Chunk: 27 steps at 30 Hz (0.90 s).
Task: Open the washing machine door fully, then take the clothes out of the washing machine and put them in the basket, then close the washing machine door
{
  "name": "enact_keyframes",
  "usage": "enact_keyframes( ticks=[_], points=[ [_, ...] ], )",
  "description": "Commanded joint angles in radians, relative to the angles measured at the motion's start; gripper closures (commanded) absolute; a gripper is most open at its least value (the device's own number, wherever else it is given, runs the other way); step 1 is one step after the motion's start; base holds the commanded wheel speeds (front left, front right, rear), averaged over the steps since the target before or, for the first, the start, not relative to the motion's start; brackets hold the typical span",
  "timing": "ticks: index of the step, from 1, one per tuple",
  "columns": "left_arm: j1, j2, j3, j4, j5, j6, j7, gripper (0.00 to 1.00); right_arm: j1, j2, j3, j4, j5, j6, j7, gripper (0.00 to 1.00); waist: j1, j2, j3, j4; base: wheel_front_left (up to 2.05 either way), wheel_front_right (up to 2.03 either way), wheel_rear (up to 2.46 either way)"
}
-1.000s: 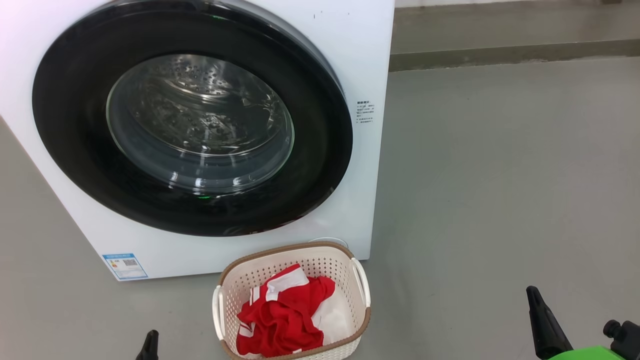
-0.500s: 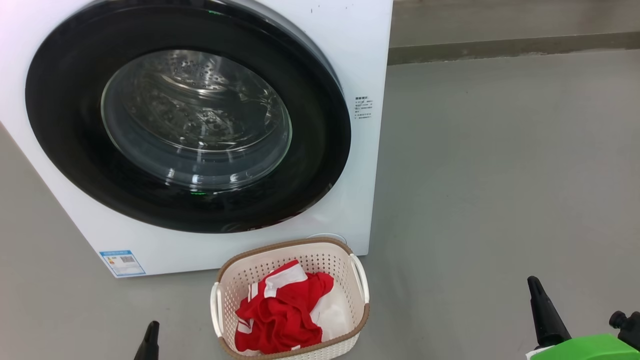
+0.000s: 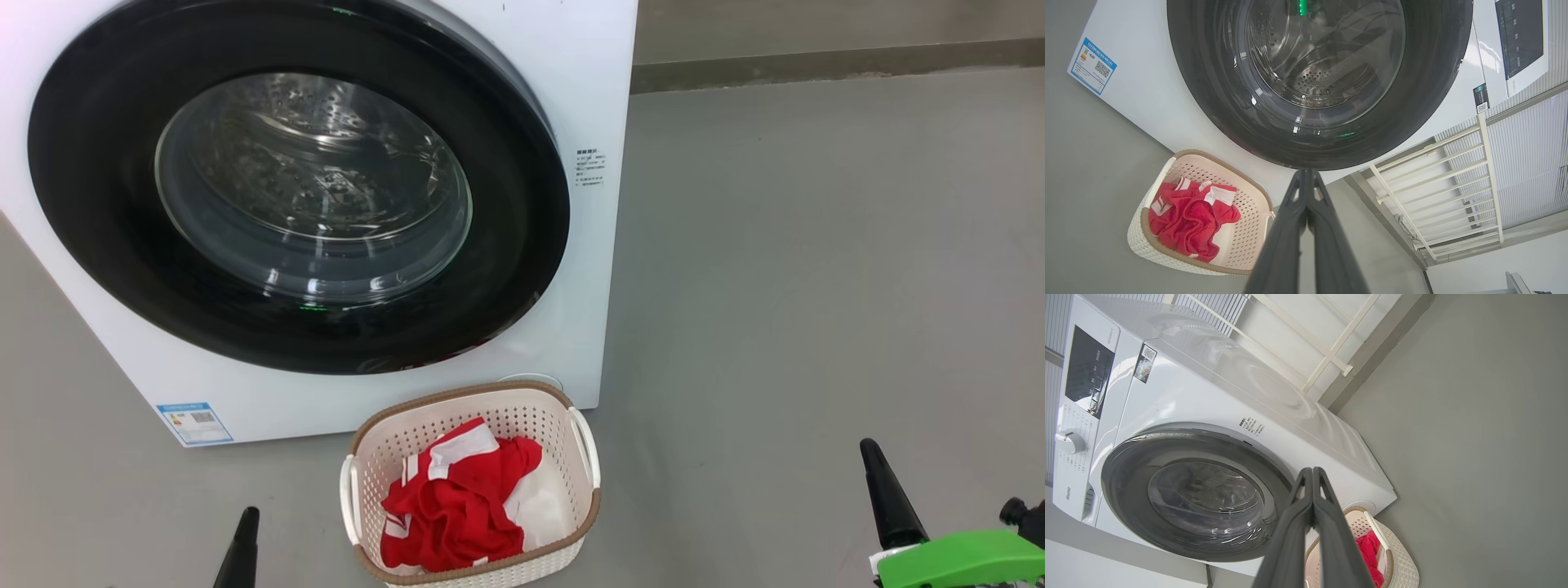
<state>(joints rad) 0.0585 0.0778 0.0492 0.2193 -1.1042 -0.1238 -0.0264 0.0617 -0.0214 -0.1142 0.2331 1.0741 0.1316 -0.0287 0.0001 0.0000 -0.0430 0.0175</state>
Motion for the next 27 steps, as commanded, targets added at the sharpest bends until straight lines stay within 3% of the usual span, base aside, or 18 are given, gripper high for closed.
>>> enact_keyframes(
  ticks=[1,27],
  points=[
    [-0.049,0.005,0.028,-0.02,-0.021,-0.004,0.007,1.0,-0.057,-0.017,0.01,-0.023,0.023,0.0,0.004,1.0,-0.0001,0.0,0.001,0.0,0.0,0.0,0.0],
    [-0.115,-0.013,0.049,0.006,-0.293,-0.006,0.082,1.0,-0.12,-0.024,0.004,-0.004,0.311,-0.001,0.082,1.0,-0.0001,0.0,0.026,-0.01,0.0,0.0,0.0]
  ],
)
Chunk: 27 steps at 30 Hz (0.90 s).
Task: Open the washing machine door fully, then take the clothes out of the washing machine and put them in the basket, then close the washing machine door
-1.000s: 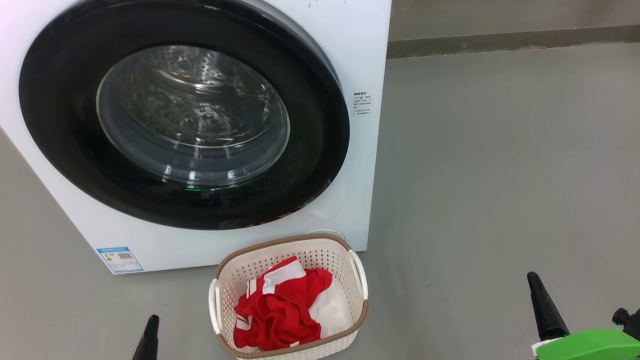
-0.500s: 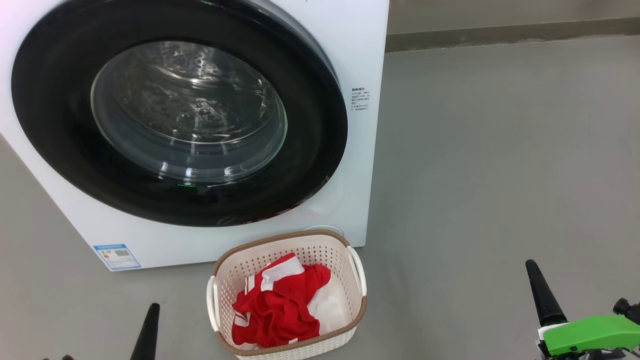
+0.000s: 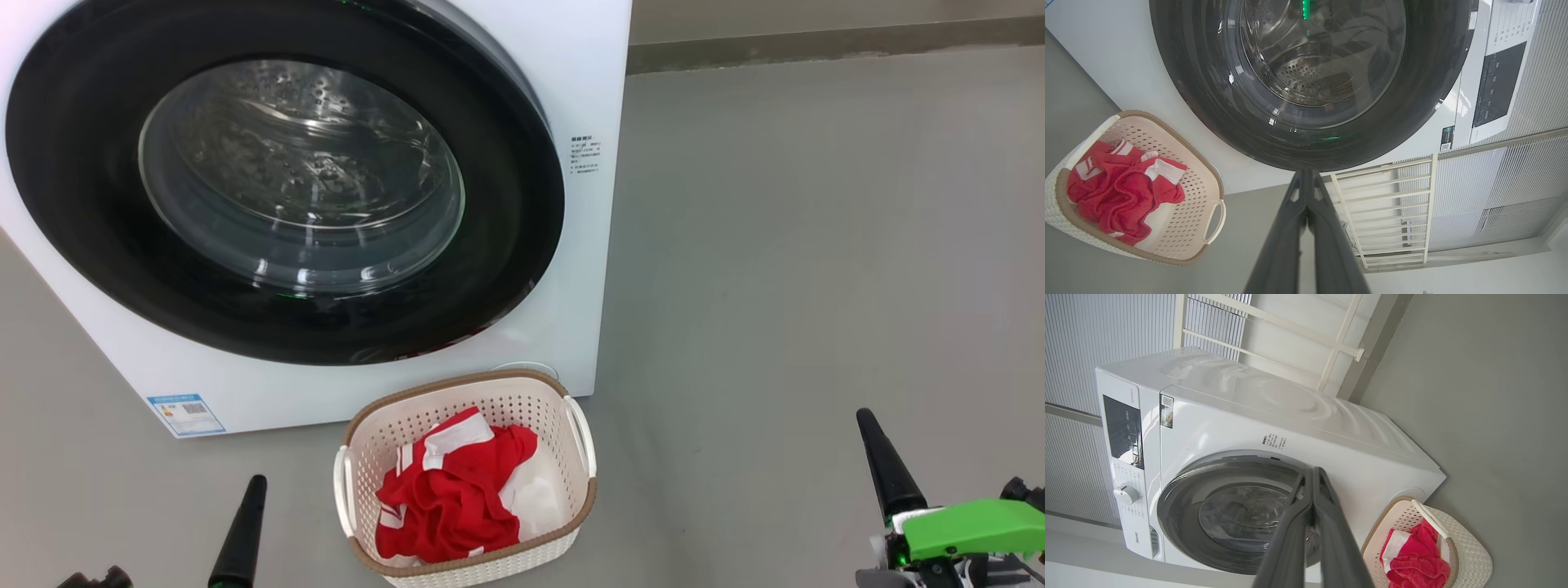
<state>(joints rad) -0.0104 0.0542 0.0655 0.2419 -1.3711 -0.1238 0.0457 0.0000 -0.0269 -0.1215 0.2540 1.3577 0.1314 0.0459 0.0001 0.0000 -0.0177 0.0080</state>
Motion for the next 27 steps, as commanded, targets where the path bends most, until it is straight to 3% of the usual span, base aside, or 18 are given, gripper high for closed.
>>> enact_keyframes(
  ticks=[1,21,27],
  points=[
    [-0.049,0.01,0.034,-0.016,-0.037,-0.006,0.013,1.0,-0.061,-0.018,0.011,-0.024,0.038,-0.001,0.01,1.0,0.0,0.0,0.002,-0.001,0.0,0.0,0.0],
    [-0.098,-0.004,0.049,0.003,-0.237,-0.007,0.068,1.0,-0.108,-0.023,0.007,-0.009,0.251,-0.001,0.068,1.0,-0.0001,0.0,0.021,-0.008,0.0,0.0,0.0],
    [-0.098,-0.004,0.049,0.003,-0.237,-0.007,0.068,1.0,-0.108,-0.023,0.007,-0.009,0.251,-0.001,0.068,1.0,-0.0001,0.0,0.021,-0.008,0.0,0.0,0.0]
  ],
)
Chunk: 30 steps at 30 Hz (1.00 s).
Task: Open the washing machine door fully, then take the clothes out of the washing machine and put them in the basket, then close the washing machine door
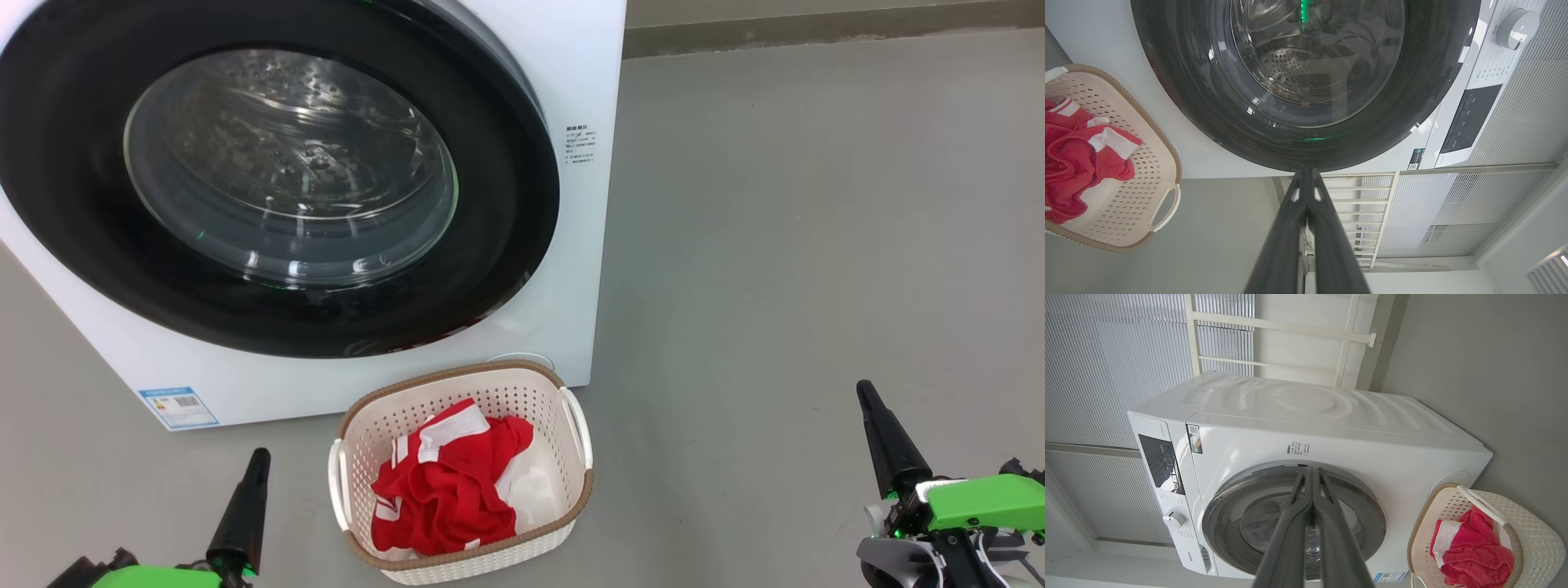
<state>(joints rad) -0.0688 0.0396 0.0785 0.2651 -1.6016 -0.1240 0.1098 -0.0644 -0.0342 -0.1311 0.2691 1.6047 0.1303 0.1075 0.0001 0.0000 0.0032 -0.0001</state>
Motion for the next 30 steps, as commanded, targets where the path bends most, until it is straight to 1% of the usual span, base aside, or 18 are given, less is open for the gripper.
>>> enact_keyframes(
  ticks=[1,30],
  points=[
    [-0.039,0.011,0.036,-0.02,-0.007,-0.007,0.004,1.0,-0.044,-0.016,0.017,-0.024,0.004,0.0,0.006,1.0,-0.0001,0.0,0.0,0.0,0.0,0.0,0.0],
    [-0.039,0.011,0.036,-0.02,-0.007,-0.007,0.004,1.0,-0.044,-0.016,0.017,-0.024,0.004,0.0,0.006,1.0,-0.0001,0.0,0.0,0.0,0.0,0.0,0.0]
  ],
)
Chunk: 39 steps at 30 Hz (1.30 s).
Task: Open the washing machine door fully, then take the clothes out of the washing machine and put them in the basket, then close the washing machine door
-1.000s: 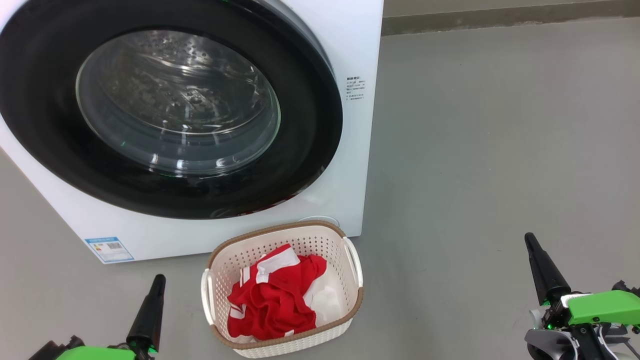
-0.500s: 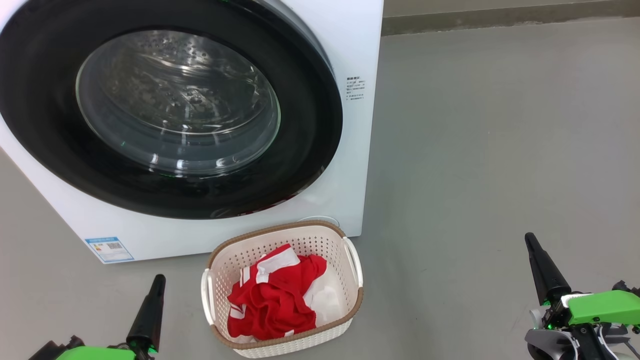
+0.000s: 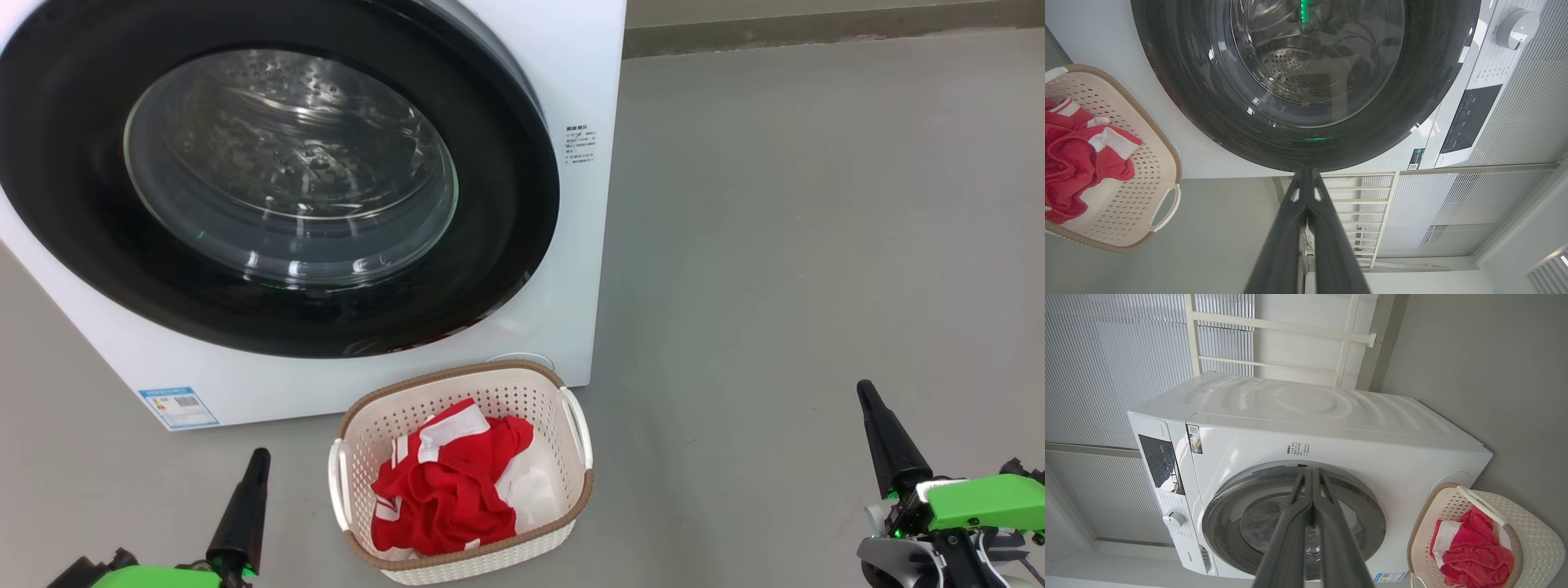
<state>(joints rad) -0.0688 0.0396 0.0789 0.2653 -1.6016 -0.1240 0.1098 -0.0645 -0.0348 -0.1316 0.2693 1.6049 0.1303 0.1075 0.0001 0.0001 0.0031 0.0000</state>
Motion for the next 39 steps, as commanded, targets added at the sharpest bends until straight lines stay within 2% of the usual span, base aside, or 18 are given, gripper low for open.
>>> enact_keyframes(
  ticks=[1,39],
  points=[
    [-0.039,0.011,0.035,-0.02,-0.007,-0.007,0.004,1.0,-0.043,-0.015,0.018,-0.025,0.004,0.0,0.006,1.0,0.0,-0.0001,0.0,0.0,0.0,0.0,0.0],
    [-0.039,0.011,0.035,-0.02,-0.007,-0.007,0.004,1.0,-0.043,-0.015,0.018,-0.025,0.004,0.0,0.006,1.0,0.0,-0.0001,0.0,0.0,0.0,0.0,0.0]
  ],
)
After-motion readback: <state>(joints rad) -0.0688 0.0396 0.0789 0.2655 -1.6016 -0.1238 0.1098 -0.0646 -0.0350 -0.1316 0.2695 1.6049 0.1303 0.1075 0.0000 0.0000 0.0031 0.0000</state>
